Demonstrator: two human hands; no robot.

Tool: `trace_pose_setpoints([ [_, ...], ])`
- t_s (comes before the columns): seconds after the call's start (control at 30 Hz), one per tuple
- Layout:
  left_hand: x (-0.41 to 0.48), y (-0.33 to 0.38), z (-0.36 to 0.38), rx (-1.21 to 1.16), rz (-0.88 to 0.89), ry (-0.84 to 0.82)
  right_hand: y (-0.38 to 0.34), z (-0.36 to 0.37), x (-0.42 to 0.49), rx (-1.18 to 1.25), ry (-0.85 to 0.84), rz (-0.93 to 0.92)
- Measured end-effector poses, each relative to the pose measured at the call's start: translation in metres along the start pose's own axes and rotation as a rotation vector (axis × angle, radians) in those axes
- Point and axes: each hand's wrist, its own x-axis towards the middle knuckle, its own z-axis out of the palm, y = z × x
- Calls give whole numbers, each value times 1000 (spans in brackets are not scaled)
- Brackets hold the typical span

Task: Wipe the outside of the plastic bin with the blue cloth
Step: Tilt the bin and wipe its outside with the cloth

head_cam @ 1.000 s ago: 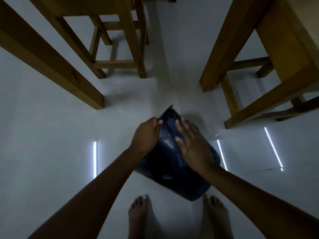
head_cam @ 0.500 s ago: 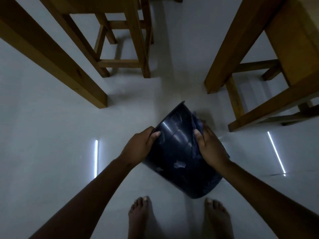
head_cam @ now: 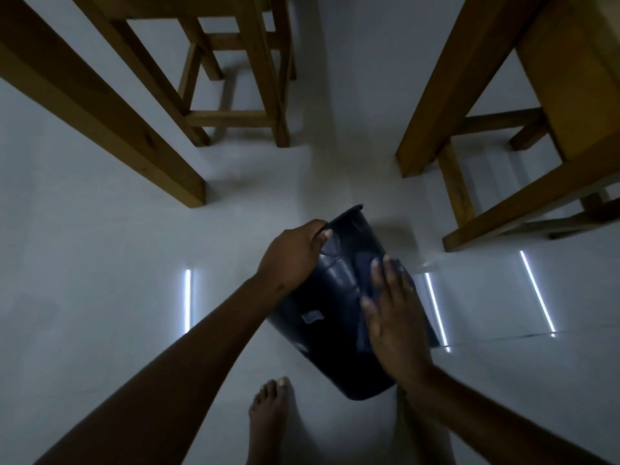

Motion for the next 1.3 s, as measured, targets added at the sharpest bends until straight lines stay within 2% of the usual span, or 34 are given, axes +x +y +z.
trace_pose_setpoints([
  [0.07,1,0,3,-11,2,-5,-12,2,-14,-176,3,-195],
  [0.13,2,1,4,-32,5,1,-11,-2,9,-142,32,-269],
  [0.23,2,4,3,-22,-47,17,10,-11,53,275,-32,-3],
  [0.3,3,5,2,5,-86,23,15,-14,48,368,-13,104],
  [0.37,5,8,2,27,-105,9,7,-8,21,193,14,84],
  [0.43,5,9,-3,-105,-125,-58,-3,-5,-2,-36,24,-109],
  [0.5,-7,2,-14,-292,-146,-194,-3,-6,3,-87,17,-282],
  [0.53,-17,-6,-18,-293,-112,-240,-1,-9,16,-67,23,-285],
  [0.6,-37,-25,-22,-157,-38,-243,6,-17,43,127,-28,-101],
  [0.67,-46,-32,-17,-49,-27,-104,13,-21,55,303,-15,52],
  [0.7,-42,-31,-12,-31,-20,-41,9,-21,49,255,2,76],
  [0.73,-35,-26,-7,-17,-7,3,3,-18,37,138,20,53],
  [0.8,-21,-13,1,16,57,34,-14,-6,4,-118,34,-113],
  [0.9,-12,-5,4,-13,126,-31,-21,0,7,-188,31,-350],
  [0.93,-11,-5,4,-23,121,-53,-18,-4,23,-124,35,-323],
  [1.03,-7,-5,0,-1,70,-50,9,-18,54,191,27,-45],
  [1.1,-5,-4,0,-5,55,-42,8,-15,29,158,18,77],
  [1.13,-5,-5,1,-11,53,-44,1,-8,10,61,15,43],
  [1.2,-8,-6,3,-31,66,-49,-13,1,-14,-170,-2,-173],
  [1.27,-11,-6,5,-38,76,-35,-14,0,3,-201,14,-342],
  [1.3,-10,-4,5,-31,76,-30,-11,-4,19,-130,17,-301],
])
